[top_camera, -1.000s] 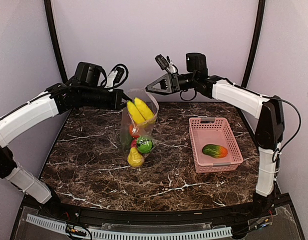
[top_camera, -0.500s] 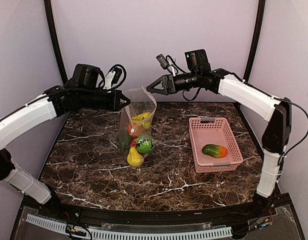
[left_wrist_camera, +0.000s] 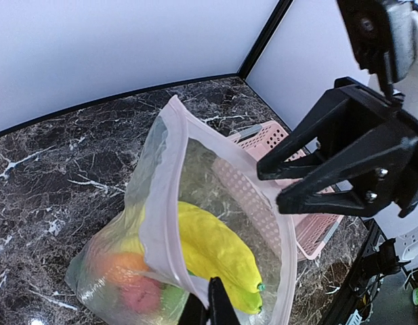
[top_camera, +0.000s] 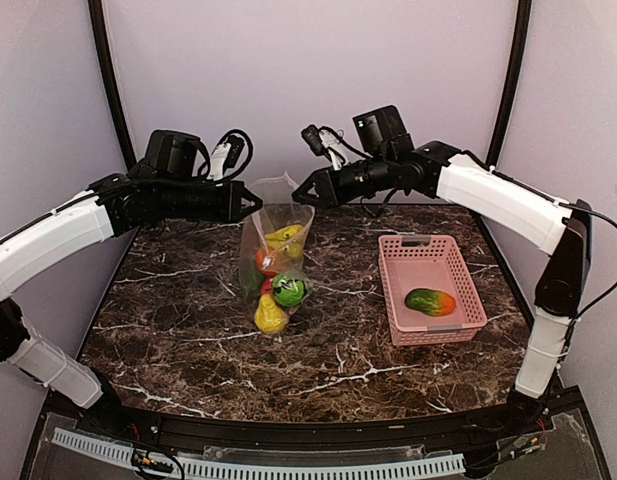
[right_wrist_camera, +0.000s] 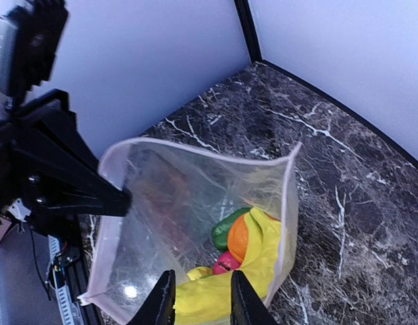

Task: Place the food in the zip-top bag and seal the zipper
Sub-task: Adjust the zipper food storage bag at the center of the board.

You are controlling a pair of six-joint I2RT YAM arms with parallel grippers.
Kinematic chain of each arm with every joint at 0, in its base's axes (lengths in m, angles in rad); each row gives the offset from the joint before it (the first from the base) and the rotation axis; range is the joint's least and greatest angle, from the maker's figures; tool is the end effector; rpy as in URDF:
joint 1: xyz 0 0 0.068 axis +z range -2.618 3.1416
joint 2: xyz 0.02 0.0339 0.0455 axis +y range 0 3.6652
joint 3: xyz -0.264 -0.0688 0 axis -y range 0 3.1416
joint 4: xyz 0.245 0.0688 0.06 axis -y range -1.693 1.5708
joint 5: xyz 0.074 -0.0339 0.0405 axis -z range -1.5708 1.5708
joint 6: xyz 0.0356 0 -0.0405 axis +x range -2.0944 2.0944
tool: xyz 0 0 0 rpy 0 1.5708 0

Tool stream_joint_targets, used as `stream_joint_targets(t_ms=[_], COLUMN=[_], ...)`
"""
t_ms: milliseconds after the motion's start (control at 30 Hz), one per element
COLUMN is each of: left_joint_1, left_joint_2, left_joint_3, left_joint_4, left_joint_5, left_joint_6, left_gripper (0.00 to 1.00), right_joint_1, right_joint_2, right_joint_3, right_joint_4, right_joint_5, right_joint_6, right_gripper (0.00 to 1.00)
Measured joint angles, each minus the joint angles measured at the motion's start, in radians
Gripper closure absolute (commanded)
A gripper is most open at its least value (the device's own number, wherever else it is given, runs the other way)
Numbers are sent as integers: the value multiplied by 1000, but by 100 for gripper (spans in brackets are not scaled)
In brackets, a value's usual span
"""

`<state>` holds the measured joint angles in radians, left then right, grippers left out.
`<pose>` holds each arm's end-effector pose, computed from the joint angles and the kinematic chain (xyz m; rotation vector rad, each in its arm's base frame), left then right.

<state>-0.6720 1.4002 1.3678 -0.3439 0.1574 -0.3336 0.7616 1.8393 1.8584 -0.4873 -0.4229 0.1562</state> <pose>0.2497 -0.2058 0.3856 0.4490 1.9818 -0.8052 0.3003 0.3065 0.3847 -0.9020 1.9465 0.9886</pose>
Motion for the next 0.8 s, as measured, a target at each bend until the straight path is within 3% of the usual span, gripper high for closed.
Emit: stream_joint_targets(t_ms=[200, 300, 533, 800], left_joint_1=[0, 0, 0, 0], left_joint_2=[6, 14, 21, 21], left_joint_3=[4, 5, 6, 6], left_joint_4=[7, 13, 17, 21], left_joint_5=[6, 12, 19, 26], left_joint_6=[0, 0, 0, 0], left_gripper=[99, 99, 99, 99], right_joint_1=[-5, -5, -5, -5], right_joint_2=[15, 15, 15, 15], right_joint_3=[-9, -9, -6, 28], right_joint_4=[-36, -38, -40, -37], right_joint_5=[77, 99, 114, 203], right_joint_6=[15, 14, -6, -57], right_gripper=[94, 96, 75, 71])
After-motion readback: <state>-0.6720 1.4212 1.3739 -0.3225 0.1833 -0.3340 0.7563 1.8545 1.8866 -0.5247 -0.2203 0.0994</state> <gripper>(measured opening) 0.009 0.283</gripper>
